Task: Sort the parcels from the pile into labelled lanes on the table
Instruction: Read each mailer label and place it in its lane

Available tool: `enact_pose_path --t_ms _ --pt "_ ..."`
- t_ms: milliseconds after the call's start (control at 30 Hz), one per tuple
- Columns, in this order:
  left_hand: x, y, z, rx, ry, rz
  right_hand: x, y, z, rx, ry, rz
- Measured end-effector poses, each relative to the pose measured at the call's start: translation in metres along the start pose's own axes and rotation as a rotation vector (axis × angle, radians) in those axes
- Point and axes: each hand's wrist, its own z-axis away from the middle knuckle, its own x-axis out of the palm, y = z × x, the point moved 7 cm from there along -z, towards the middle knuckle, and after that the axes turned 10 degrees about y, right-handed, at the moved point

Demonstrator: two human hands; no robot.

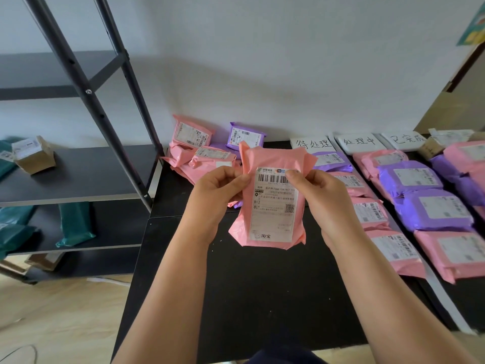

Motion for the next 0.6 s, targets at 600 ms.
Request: enact_pose_path --t_ms 600 --pt "0.002 0.010 -0.004 -0.001 -0.069 0.244 -0.007 -0.023 0.001 -0.159 -0.064 -0.135"
